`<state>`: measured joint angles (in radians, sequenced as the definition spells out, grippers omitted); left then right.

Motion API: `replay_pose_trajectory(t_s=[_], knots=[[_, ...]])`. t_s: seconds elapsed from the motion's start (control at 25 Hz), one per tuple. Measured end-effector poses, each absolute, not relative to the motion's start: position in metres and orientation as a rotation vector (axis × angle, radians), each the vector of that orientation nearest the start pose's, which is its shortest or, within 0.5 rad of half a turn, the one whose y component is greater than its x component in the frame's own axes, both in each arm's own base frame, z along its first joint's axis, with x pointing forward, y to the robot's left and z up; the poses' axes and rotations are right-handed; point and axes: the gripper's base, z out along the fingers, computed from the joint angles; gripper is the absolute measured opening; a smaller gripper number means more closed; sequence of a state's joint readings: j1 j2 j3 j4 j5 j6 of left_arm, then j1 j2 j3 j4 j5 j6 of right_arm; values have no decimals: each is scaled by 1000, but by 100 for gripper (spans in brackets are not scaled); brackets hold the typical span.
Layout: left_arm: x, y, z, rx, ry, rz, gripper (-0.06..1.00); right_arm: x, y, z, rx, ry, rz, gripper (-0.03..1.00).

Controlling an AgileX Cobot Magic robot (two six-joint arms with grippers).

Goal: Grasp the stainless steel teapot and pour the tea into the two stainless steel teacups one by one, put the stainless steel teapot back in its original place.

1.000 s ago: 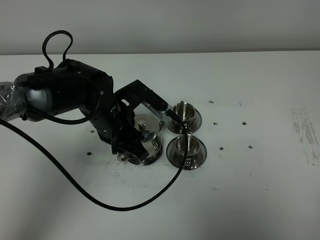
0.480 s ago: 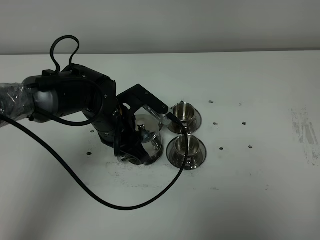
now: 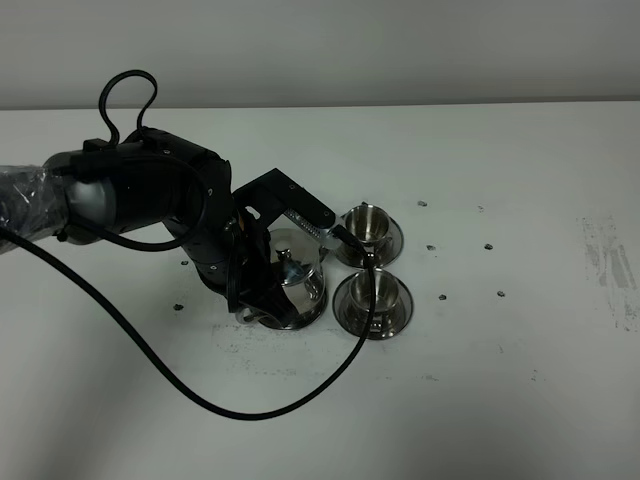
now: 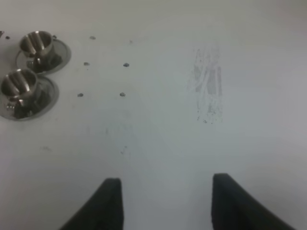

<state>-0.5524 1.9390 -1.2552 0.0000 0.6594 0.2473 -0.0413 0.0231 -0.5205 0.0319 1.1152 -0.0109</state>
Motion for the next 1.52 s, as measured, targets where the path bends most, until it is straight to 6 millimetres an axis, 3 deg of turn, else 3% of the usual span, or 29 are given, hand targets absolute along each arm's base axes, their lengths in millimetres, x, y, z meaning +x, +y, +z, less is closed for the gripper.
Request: replay_pose_trajectory(t_s=[0.16, 0.52, 0.84, 1.12, 1.32, 1.52], knots=[[326, -200, 178, 1105, 2582, -57, 20, -6, 3, 279, 29, 2101, 7, 44], [305, -189, 238, 1139, 2485, -47, 20, -6, 3, 279, 29, 2101, 7, 44], [300, -189, 246, 1236, 2440, -31, 20, -6, 3, 279, 29, 2101, 7, 44], [292, -212, 266, 1374, 2309, -33, 20, -6, 3, 279, 29, 2101, 7, 44], [300, -221, 285, 1513, 2274, 4, 20, -6, 3, 279, 29, 2101, 7, 44], [314, -226, 278, 1720, 2212, 58, 20, -6, 3, 279, 29, 2101, 7, 44]])
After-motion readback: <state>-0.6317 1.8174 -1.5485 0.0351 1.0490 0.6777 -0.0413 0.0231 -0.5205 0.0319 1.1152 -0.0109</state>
